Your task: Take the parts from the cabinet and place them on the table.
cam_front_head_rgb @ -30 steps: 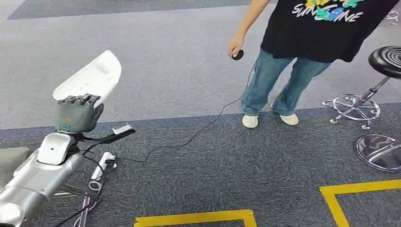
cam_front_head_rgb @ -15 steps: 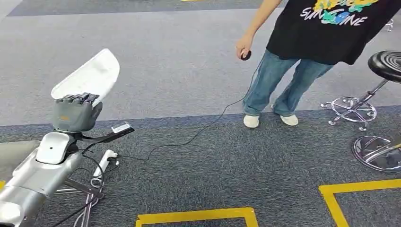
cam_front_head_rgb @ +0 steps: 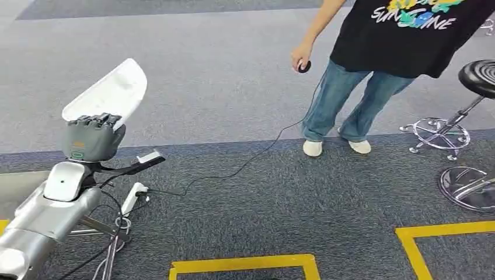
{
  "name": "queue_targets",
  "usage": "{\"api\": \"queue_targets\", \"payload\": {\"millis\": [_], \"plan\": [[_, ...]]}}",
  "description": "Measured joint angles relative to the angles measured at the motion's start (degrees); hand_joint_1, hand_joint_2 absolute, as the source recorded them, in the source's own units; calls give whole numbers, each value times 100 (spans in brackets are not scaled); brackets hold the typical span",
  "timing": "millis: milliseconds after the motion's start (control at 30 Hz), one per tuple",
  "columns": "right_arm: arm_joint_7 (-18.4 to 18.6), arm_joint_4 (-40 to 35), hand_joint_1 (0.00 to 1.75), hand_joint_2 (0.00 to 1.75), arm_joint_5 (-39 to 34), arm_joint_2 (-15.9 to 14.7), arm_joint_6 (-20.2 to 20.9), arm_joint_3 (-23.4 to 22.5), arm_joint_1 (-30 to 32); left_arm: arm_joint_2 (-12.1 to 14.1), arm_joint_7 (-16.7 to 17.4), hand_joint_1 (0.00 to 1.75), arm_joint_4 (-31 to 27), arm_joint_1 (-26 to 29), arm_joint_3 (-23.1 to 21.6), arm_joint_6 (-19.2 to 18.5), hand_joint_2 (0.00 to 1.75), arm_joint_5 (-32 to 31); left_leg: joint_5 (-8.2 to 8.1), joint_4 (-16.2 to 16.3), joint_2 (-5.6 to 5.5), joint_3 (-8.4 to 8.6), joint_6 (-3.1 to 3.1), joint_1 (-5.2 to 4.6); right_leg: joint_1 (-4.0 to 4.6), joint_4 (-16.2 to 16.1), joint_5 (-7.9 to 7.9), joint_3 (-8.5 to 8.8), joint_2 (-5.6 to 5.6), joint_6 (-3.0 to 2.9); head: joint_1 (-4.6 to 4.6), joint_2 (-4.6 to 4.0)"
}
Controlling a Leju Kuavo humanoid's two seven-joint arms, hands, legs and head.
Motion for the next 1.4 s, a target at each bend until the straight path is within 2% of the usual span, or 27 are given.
{"api": "queue_targets", "payload": {"millis": [67,100,133,233,267,333,400,433,467,533,567,600,633,733,767,800,833,900,933,1000,1067,1100,1133,1233,1267,1333,1400], "plan": [[0,-2,0,0,30,0,-7,0,-8,-9,-2,175,0,-6,2,0,175,-4,-82,149,-62,-49,-122,54,-78,-881,248,500,142,74,2,0],[0,-7,0,0,54,24,-9,0,-18,-7,-2,175,-4,-25,7,0,175,-4,-124,235,-91,-156,-190,29,-67,-933,93,649,353,87,37,-2],[0,-7,0,0,74,22,-20,0,-6,2,-2,175,-4,-23,15,0,175,-4,-114,341,-121,-201,-210,35,-52,-903,108,572,288,-33,19,0],[24,-7,0,0,129,22,-37,0,10,2,0,175,-9,42,18,13,175,-9,-89,306,-223,-239,-281,99,5,-857,104,553,149,-173,24,0],[24,-7,0,0,170,22,-44,0,3,11,0,175,-9,54,22,13,175,-13,-158,371,-159,-258,-299,107,4,-868,108,556,94,-227,26,0],[35,-7,0,0,212,20,-65,0,1,13,7,175,-11,33,24,13,175,-13,-542,1024,-14,-539,-320,99,39,-868,106,555,-1,-298,-9,-2],[50,-5,0,0,238,20,-81,0,13,13,11,175,-9,59,24,13,175,-15,-917,1940,4,-946,-312,98,88,-867,95,551,-120,-325,-11,0],[55,-7,0,0,260,20,-83,0,15,13,13,175,-9,80,24,13,175,-17,-949,2139,5,-1037,-295,95,110,-867,91,551,-171,-333,-7,0],[59,-7,0,0,273,20,-85,0,14,15,15,175,-9,97,26,13,175,-17,-851,2080,5,-1002,-268,83,130,-867,88,554,-227,-339,-9,0],[61,-7,0,0,299,22,-90,0,3,15,20,175,-11,95,31,13,175,-24,-367,1264,71,-600,-166,17,155,-867,87,572,-351,-344,-4,0],[61,-7,0,0,306,22,-94,0,-1,15,22,175,-15,89,39,13,175,-24,-143,756,247,-335,-99,-44,157,-869,84,588,-404,-345,-9,0],[63,-7,0,0,312,24,-96,0,-1,15,28,175,-24,72,50,13,175,-24,-166,456,556,-191,-54,-129,167,-872,80,596,-462,-341,-2,0],[63,-7,0,0,314,24,-103,0,0,9,28,175,-24,39,50,13,175,-24,-178,336,562,-175,-40,-168,194,-860,80,574,-529,-332,-17,0],[85,-7,0,0,330,24,-103,0,-9,48,33,175,-31,41,70,13,175,-24,-132,314,340,-242,-13,-181,189,-888,101,589,-755,-281,-17,0],[85,-7,0,0,345,24,-103,0,-25,63,33,175,-42,57,81,15,175,-28,-64,227,292,-181,6,-100,168,-867,29,524,-634,-224,-15,0],[85,-7,0,0,358,22,-107,0,-35,52,33,175,-55,40,87,20,175,-26,-40,206,233,-185,21,-97,182,-723,-65,478,-317,-196,-2,0],[85,-7,0,0,360,22,-105,0,-31,48,35,175,-55,17,90,20,175,-28,-19,210,177,-207,54,-94,177,-387,-248,337,-117,-189,13,0],[96,-7,0,0,374,22,-101,2,-2,28,35,175,-55,38,90,15,175,-35,-8,215,39,-236,69,-101,165,523,-633,-88,-8,-180,24,0],[103,-7,0,0,376,22,-101,2,4,22,35,175,-55,54,90,15,175,-44,-3,227,-37,-248,70,-101,169,782,-690,-217,-6,-174,28,0],[114,-7,0,0,382,22,-103,2,10,22,33,175,-55,79,90,15,175,-59,-1,257,-206,-256,64,-97,152,495,-393,-77,-3,-172,33,0],[131,-7,0,0,398,20,-111,2,-14,13,26,175,-55,77,94,15,175,-68,-23,306,-352,-255,31,-81,126,-499,119,415,138,-172,31,0],[138,-7,0,0,404,20,-114,2,-20,13,26,175,-55,77,101,15,175,-77,-33,326,-393,-269,2,-69,90,-744,37,547,424,-184,24,0],[140,-7,0,0,400,22,-114,2,-16,15,26,175,-55,45,111,15,175,-94,-41,403,-457,-345,-34,-90,71,-919,5,656,471,-189,11,-2],[157,-7,0,0,398,22,-118,2,-30,15,26,175,-55,74,122,15,175,-123,37,348,-645,-400,-138,-31,125,-867,21,644,295,-251,20,0],[155,-9,0,0,389,26,-120,2,-32,31,24,175,-55,77,136,15,175,-122,7,374,-646,-429,-157,-45,75,-927,53,664,213,-303,24,0],[153,-7,0,0,402,26,-120,2,-34,41,26,175,-55,41,146,15,175,-127,-259,758,-122,-600,-221,-63,85,-952,58,681,76,-372,-55,0],[168,-7,0,0,393,24,-122,2,-16,24,26,175,-55,35,144,15,175,-153,-637,1632,-17,-1016,-283,-8,92,-952,45,680,-79,-387,-55,0]]}}
